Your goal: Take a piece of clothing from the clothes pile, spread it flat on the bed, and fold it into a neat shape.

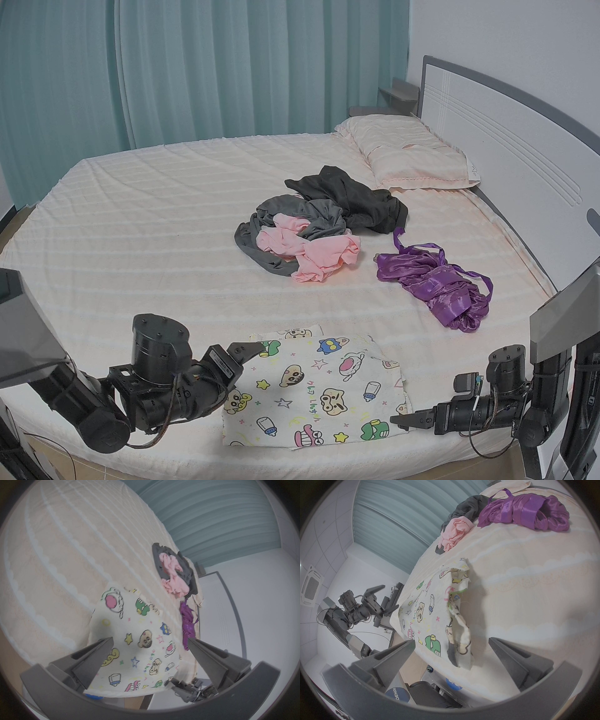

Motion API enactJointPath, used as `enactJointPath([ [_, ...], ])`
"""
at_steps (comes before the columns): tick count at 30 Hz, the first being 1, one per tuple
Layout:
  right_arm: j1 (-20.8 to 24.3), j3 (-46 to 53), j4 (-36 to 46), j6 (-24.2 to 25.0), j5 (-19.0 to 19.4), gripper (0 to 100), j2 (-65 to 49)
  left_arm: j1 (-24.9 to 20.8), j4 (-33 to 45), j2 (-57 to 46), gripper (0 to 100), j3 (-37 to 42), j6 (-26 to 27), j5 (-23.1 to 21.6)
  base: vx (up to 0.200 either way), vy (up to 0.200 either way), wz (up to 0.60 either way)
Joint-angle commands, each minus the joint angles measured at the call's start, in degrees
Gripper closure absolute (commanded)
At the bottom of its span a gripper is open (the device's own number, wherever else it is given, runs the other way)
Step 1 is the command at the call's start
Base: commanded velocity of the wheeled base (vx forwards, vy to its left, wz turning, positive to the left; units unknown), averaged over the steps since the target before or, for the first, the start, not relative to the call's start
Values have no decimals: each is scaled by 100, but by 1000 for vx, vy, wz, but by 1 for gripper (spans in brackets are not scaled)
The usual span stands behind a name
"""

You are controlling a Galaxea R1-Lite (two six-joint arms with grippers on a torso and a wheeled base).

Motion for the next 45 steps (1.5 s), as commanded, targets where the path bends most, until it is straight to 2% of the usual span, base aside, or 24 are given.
enactJointPath([
  [1, -147, -62, -32, 6, 16, 0, -4, -263, -11, 700, 0, -34, -46, 167, 0, 0, 0],
  [5, -156, -70, -41, 15, 16, 0, -22, -219, -55, 1051, 0, 1, -37, 386, 0, 0, 0],
  [10, -235, -158, -41, 32, 16, 0, -207, -254, -275, 1236, 0, 133, -20, 404, 0, 0, 0],
  [12, -464, -246, -32, 102, 139, 0, -734, -281, -670, 1421, 0, 264, 7, 545, 0, 0, 0],
  [16, -517, -484, -32, 190, 183, 0, -848, -272, -829, 1368, 0, 335, 16, 597, 0, 0, 0],
  [19, -543, -1169, 109, 357, 122, 0, -848, -263, -1004, 981, 0, 467, 33, 615, 0, 0, 0],
  [22, -534, -1600, 460, 375, 113, 0, -866, -237, -1040, 744, 0, 555, 33, 615, 0, 0, 0],
  [23, -490, -2162, 1190, 384, 51, 0, -866, -193, -1040, 471, 0, 634, 16, 606, 0, 0, 0],
  [26, -429, -3103, 2385, 410, -107, 0, -813, -96, -1040, 208, 0, 757, -20, 589, 0, 0, 0],
  [30, -314, -4122, 3545, 665, -168, 0, -593, 62, -1040, 14, 0, 836, -28, 536, 0, 0, 0],
  [33, -227, -4658, 3958, 832, -177, 0, -242, 62, -1040, -30, 0, 871, -37, 527, 0, 0, 0],
  [36, -174, -4878, 4090, 841, -186, 0, -57, 62, -1040, -30, 0, 880, -37, 527, 0, 0, 0],
  [40, -86, -5300, 4732, 841, -203, 0, 198, 45, -1040, 14, 0, 880, -37, 527, 0, 0, 0],
  [45, -68, -5511, 4881, 841, -291, 0, 426, 36, -1040, 14, 0, 880, -37, 527, 0, 0, 0],
])
